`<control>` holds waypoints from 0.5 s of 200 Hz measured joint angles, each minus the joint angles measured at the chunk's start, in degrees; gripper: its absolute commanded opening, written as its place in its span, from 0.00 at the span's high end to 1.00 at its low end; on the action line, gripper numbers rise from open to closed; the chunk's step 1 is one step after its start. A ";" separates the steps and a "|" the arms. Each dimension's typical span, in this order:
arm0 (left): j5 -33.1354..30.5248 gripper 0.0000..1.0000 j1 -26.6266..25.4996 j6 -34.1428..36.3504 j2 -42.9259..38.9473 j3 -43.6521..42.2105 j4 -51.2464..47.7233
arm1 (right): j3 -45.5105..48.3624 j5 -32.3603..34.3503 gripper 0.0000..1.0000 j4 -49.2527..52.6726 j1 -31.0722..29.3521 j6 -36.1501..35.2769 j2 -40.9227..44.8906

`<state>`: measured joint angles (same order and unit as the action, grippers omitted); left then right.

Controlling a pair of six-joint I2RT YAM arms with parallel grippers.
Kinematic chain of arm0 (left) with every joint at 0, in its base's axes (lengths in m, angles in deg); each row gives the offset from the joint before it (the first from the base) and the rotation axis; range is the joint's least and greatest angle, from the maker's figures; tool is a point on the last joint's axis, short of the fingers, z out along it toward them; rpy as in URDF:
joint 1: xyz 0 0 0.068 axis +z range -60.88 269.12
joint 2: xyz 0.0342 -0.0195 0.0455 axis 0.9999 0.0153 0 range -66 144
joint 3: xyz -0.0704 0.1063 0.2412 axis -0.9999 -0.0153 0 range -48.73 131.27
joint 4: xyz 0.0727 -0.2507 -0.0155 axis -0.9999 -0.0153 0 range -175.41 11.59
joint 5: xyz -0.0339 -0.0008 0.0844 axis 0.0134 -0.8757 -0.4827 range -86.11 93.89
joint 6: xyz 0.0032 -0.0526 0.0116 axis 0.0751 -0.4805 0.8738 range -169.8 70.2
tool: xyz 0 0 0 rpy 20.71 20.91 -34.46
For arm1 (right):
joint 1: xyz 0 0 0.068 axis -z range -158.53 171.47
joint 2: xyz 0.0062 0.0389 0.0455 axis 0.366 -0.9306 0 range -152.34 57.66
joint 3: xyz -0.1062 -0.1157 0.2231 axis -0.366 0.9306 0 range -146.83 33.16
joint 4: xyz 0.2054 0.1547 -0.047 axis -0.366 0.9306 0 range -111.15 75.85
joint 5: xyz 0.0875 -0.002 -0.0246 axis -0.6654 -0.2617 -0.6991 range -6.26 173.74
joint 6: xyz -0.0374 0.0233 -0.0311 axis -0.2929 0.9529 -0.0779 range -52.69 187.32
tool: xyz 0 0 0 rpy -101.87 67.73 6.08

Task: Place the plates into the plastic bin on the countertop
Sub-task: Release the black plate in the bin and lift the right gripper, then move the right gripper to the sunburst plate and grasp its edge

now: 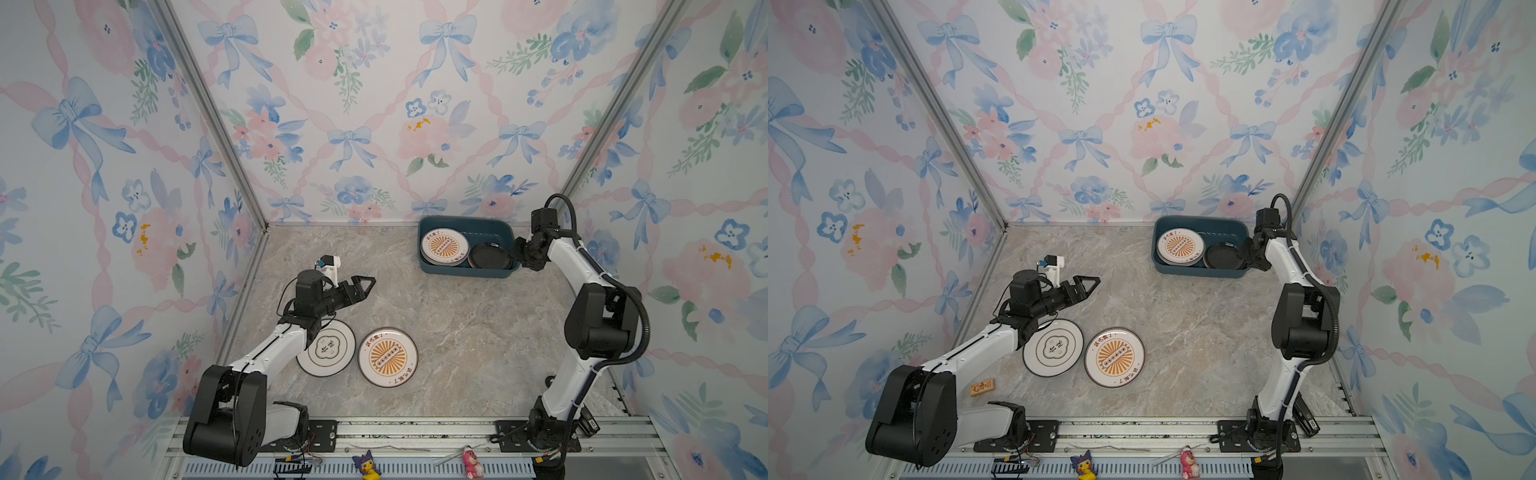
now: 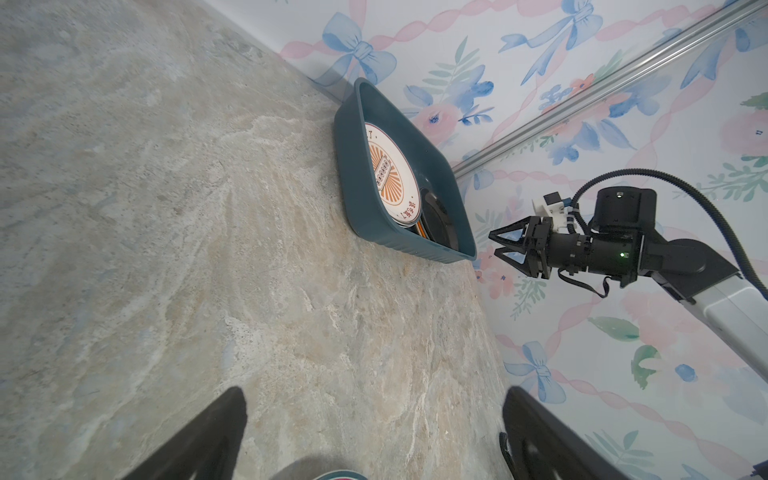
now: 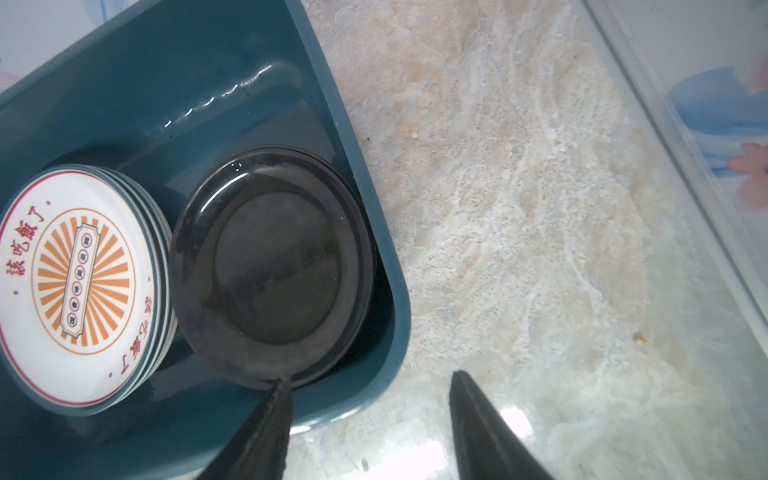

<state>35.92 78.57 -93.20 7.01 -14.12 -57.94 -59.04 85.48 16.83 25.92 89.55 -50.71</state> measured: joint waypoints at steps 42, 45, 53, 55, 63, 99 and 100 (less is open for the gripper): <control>-0.59 0.02 0.68 1.97 -2.43 0.00 -2.73 | 10.40 -8.66 0.41 -2.19 -3.85 -2.01 13.20; -0.66 0.02 0.76 2.14 -2.56 0.00 -2.99 | 10.97 -9.66 0.41 -2.23 -4.52 -2.23 14.10; -0.79 0.02 1.05 2.56 -3.04 0.00 -3.78 | 12.63 -12.44 0.41 -2.67 -7.17 -2.71 16.55; -0.90 0.02 1.16 2.58 -3.13 0.00 -3.96 | 13.05 -12.98 0.41 -2.80 -7.96 -2.86 17.07; -1.05 0.02 1.46 2.78 -3.41 0.00 -4.48 | 14.84 -15.47 0.41 -3.48 -11.10 -3.28 19.06; -1.55 0.02 2.54 3.74 -3.65 0.00 -5.99 | 26.77 -23.89 0.41 -8.26 -25.22 -2.64 22.97; -1.55 0.02 2.56 3.80 -3.65 0.00 -6.03 | 27.41 -24.24 0.41 -8.57 -25.81 -2.36 22.97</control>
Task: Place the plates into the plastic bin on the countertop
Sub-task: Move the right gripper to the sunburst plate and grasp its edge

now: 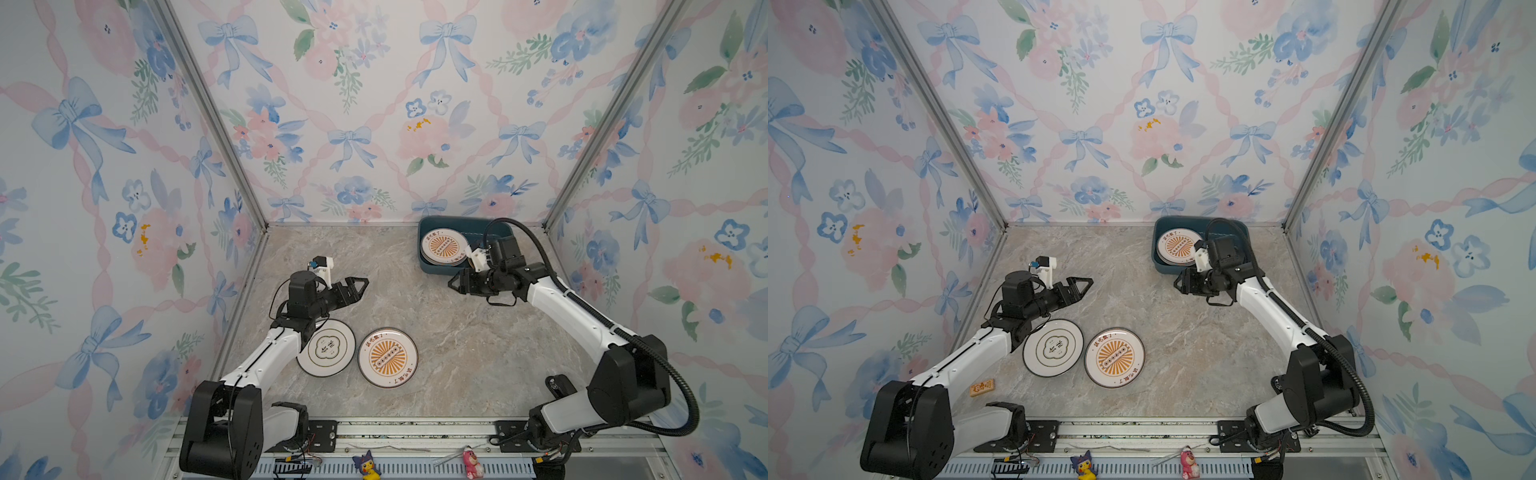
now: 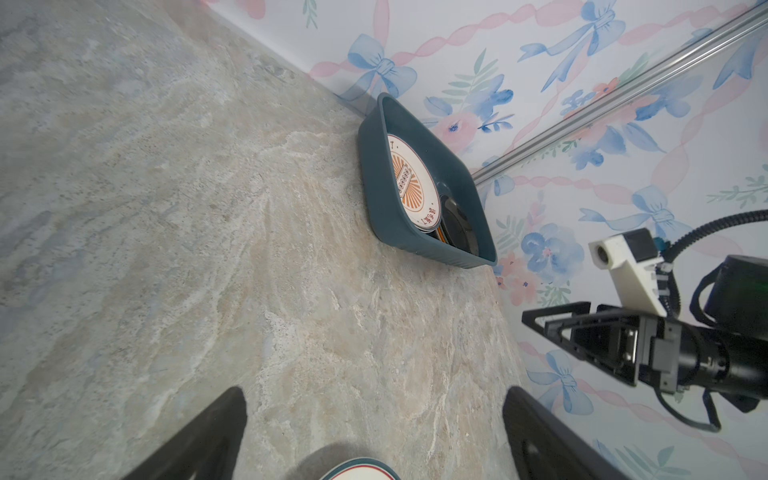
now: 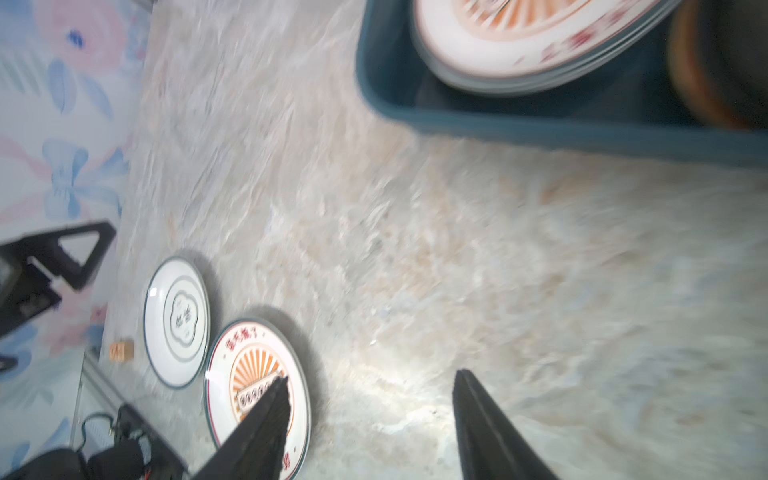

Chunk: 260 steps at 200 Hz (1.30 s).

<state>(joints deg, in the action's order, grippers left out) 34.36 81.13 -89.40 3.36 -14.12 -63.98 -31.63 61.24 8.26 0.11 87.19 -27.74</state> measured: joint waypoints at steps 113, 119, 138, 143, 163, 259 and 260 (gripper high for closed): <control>-1.09 0.02 0.15 0.87 0.00 0.00 -2.23 | 20.68 -4.94 0.45 -24.00 -15.63 15.23 -4.72; -1.14 0.02 0.15 1.03 0.00 0.00 -2.38 | 21.00 -5.22 0.45 -25.18 -16.00 15.91 -5.53; -1.38 0.02 0.15 1.14 0.00 0.00 -2.62 | 21.22 -5.79 0.47 -28.11 -17.38 17.62 -7.78; -1.51 0.02 0.15 1.22 0.00 0.00 -2.62 | 21.24 -5.99 0.47 -28.94 -17.84 17.99 -8.50; -1.57 0.02 0.15 1.49 0.00 0.00 -2.64 | 21.24 -6.64 0.54 -31.89 -19.37 19.15 -11.04; -1.62 0.02 0.20 1.55 0.00 -0.13 -2.54 | 21.94 -7.56 0.93 -35.65 -20.68 21.62 -13.14; -1.62 0.02 0.20 1.55 0.00 -0.13 -2.51 | 21.92 -7.56 0.93 -35.60 -20.68 21.66 -13.14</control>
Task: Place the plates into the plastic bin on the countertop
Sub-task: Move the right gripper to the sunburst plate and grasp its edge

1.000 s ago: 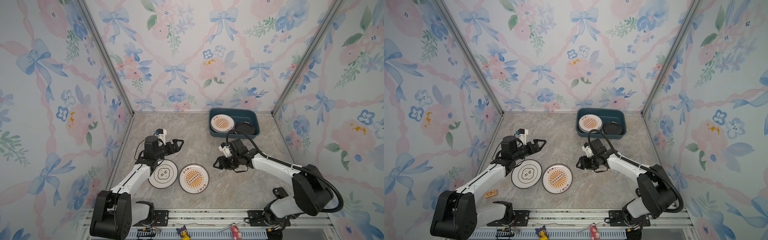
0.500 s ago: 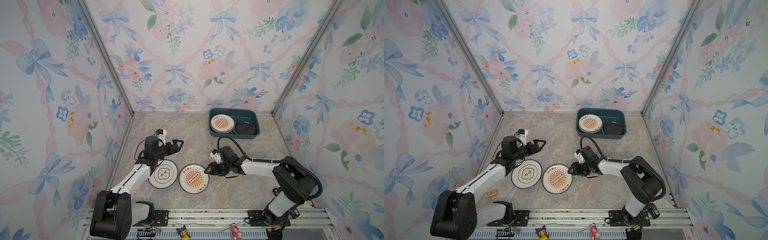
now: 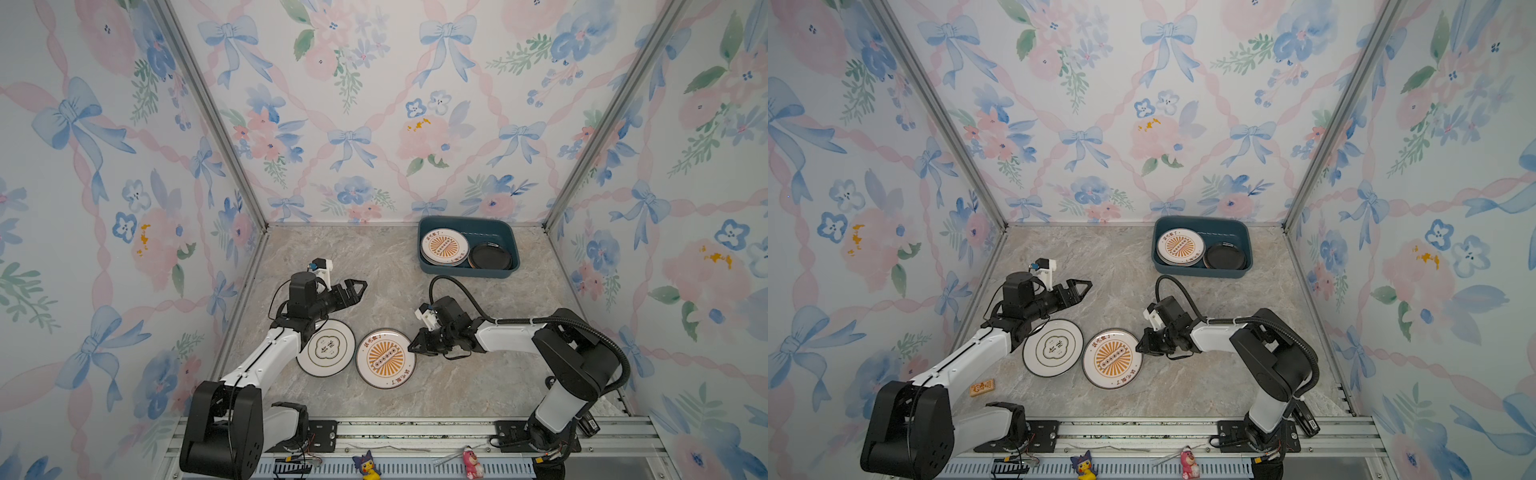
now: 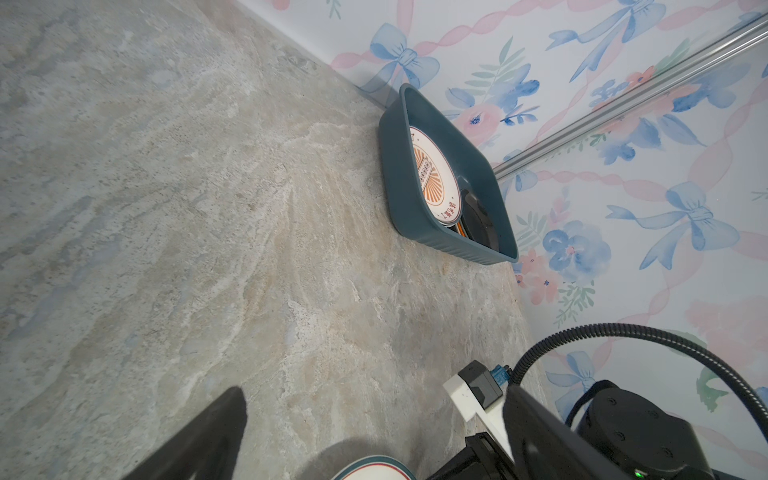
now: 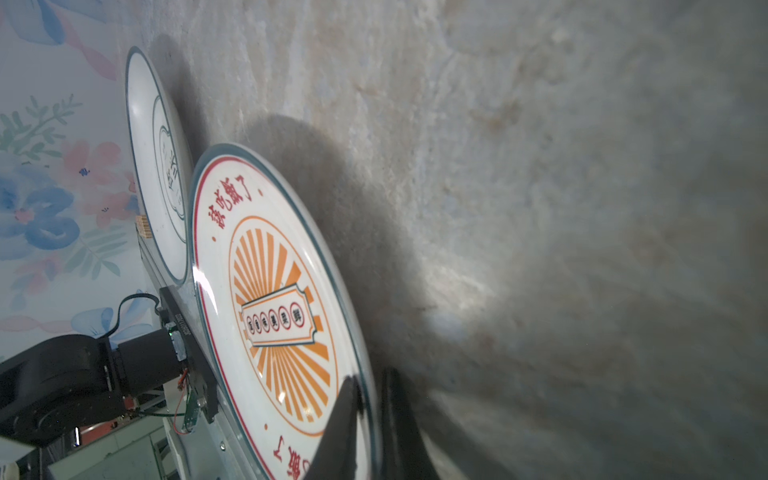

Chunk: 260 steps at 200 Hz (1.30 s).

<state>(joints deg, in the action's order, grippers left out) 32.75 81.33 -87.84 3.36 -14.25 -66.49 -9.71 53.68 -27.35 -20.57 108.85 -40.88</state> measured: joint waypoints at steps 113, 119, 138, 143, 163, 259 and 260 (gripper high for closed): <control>5.27 0.05 -5.07 -0.07 3.43 -3.19 5.73 | -0.70 1.38 1.00 13.70 10.08 -5.68 13.60; 5.60 0.05 -5.64 -0.07 3.85 -3.19 6.16 | -0.92 1.55 1.00 15.02 10.99 -6.16 14.82; 6.43 0.06 -6.99 -0.11 5.09 -3.32 7.52 | -1.86 1.57 1.00 18.32 13.81 -7.32 18.23; 6.62 0.06 -7.32 -0.11 5.42 -3.48 7.93 | -2.19 1.51 1.00 19.06 14.53 -7.50 19.04; 7.28 0.07 -8.66 -0.28 6.86 -4.04 9.40 | -3.78 0.87 1.00 20.68 17.25 -7.96 21.66; 11.74 0.29 -13.64 -5.16 12.81 -6.95 20.24 | -7.10 -4.00 1.00 20.61 21.00 -6.69 23.06; 11.74 0.30 -13.68 -5.14 12.85 -6.95 20.33 | -7.10 -4.07 1.00 20.52 21.00 -6.58 23.06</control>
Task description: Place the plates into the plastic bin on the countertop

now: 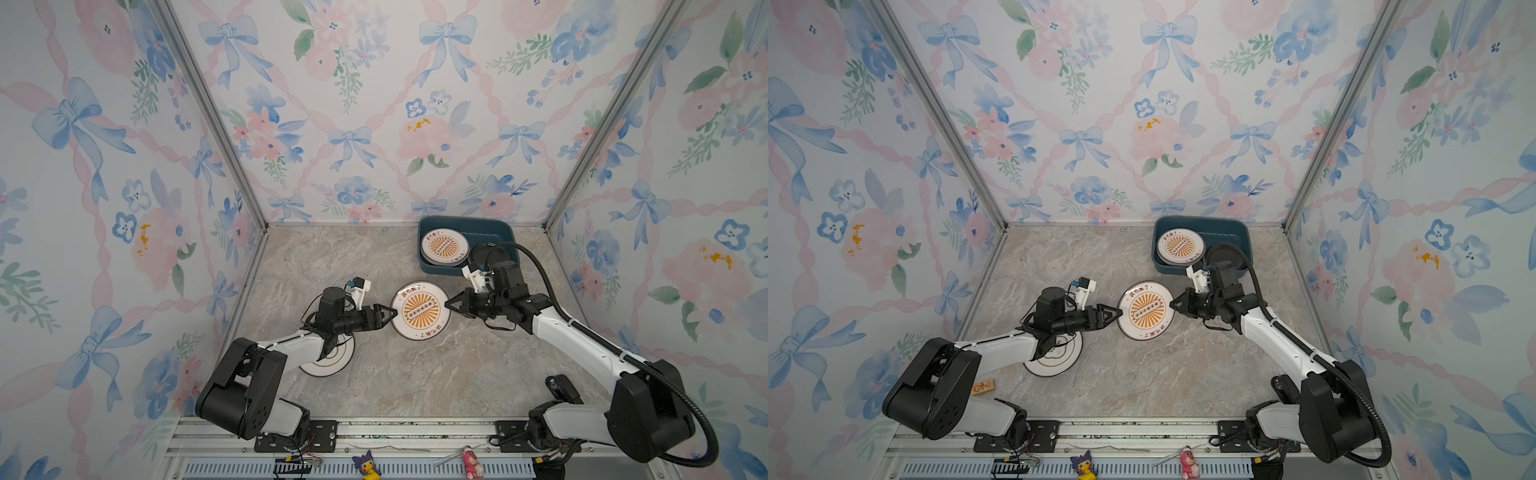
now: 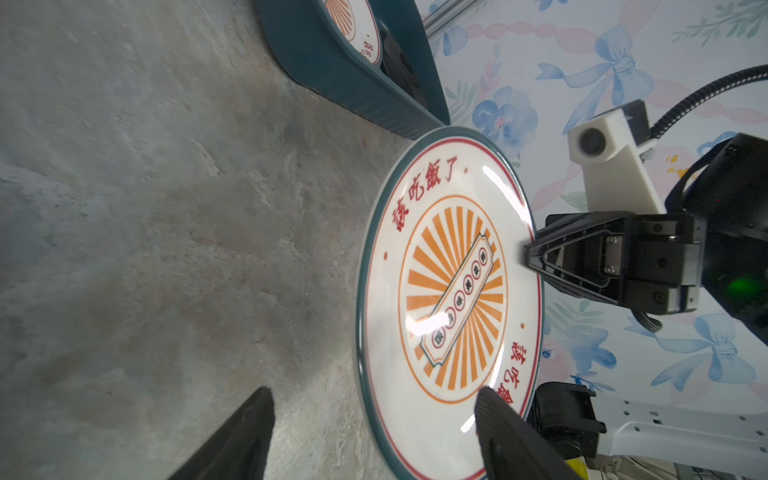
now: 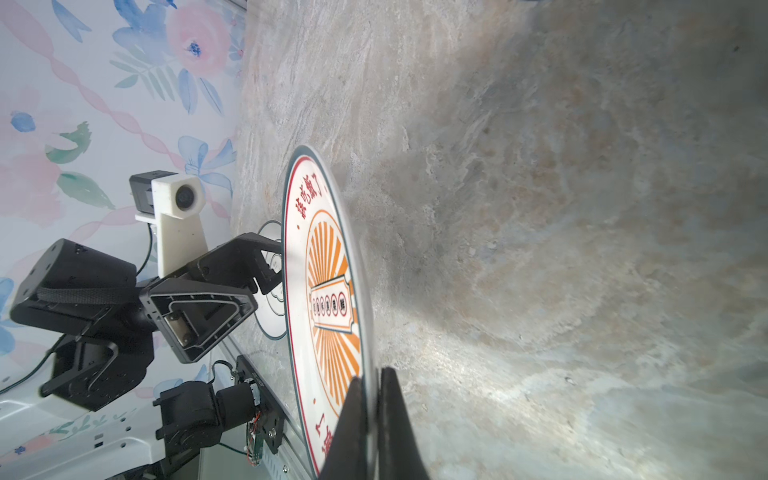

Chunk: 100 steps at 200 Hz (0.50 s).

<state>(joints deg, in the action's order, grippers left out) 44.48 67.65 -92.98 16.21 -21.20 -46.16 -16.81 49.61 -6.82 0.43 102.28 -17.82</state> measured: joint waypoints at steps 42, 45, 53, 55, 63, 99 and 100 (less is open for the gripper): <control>2.10 0.61 -1.03 -2.89 2.91 0.02 5.68 | -0.04 -1.81 1.00 -3.67 0.02 2.56 -0.83; 2.27 0.65 -1.03 -3.72 3.17 0.02 6.21 | -0.04 -1.92 1.00 -3.91 0.02 2.64 -0.96; 2.82 0.73 -1.03 -4.50 3.76 0.02 7.21 | -0.04 -2.05 1.00 -4.33 0.02 2.99 -1.18; 2.95 0.74 -1.03 -4.15 3.87 0.04 7.50 | -0.04 -2.12 1.00 -4.46 0.02 3.04 -1.22; 3.54 0.77 -1.07 -4.90 4.42 0.07 8.72 | -0.04 -2.21 1.00 -4.74 0.02 3.21 -1.42; 4.44 0.91 -1.01 -8.00 4.98 0.22 11.50 | -0.04 -2.29 1.00 -5.07 0.11 3.06 -1.75; 4.42 0.91 -1.01 -8.09 4.98 0.24 11.50 | -0.04 -2.27 1.00 -5.07 0.11 3.04 -1.77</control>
<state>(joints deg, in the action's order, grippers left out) 48.90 66.64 -101.07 21.20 -20.96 -34.67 -16.85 47.34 -11.89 0.54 105.31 -19.59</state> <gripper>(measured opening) 0.149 0.048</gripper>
